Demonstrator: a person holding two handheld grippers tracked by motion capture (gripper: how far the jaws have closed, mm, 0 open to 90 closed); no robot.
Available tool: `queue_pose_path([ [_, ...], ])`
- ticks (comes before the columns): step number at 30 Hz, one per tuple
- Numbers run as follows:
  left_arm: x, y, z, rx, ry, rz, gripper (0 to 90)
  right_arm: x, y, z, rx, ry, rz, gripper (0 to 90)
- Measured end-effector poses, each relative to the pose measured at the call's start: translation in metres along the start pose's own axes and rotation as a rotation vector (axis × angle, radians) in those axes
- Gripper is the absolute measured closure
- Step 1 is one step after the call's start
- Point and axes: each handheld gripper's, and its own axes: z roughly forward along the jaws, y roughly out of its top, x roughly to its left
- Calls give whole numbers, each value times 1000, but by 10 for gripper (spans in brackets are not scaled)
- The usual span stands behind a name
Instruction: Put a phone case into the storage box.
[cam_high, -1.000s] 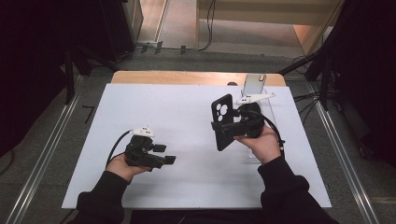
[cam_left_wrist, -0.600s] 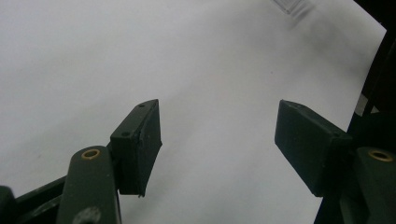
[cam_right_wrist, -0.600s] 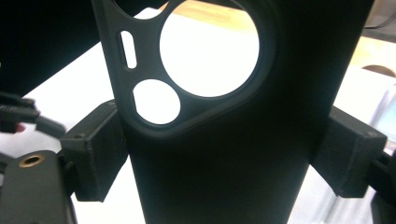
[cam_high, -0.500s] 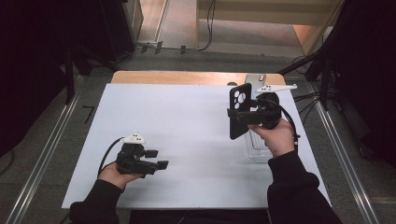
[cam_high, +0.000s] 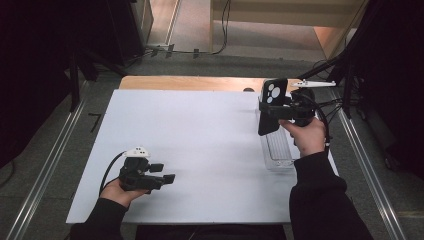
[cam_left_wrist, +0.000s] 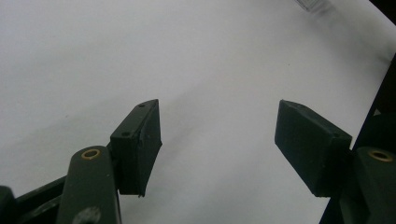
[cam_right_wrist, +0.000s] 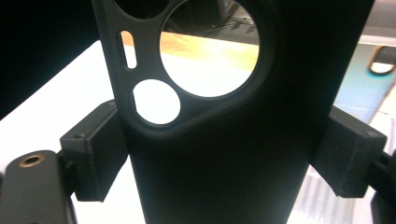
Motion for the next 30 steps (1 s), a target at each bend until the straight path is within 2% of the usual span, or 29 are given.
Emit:
queue_pose_path([
  [3, 0, -1, -2, -7, 2, -4, 315, -6, 1, 2, -11, -25, 9, 123],
  [11, -1, 0, 1, 1, -6, 1, 315, -28, 0, 4, -32, -129, 48, 123],
  [16, 0, 0, 2, 4, -12, 0, 316, -40, -2, 8, -50, -168, 85, 123],
  [19, 1, 0, 2, -1, -17, -5, 316, -46, -3, 17, -51, -180, 103, 123],
  [24, 1, 0, 3, 2, -17, -8, 316, -51, -4, 34, -23, -207, 101, 123],
  [30, 2, -1, 4, 5, -9, -9, 316, -59, -6, 53, -33, -246, 106, 123],
])
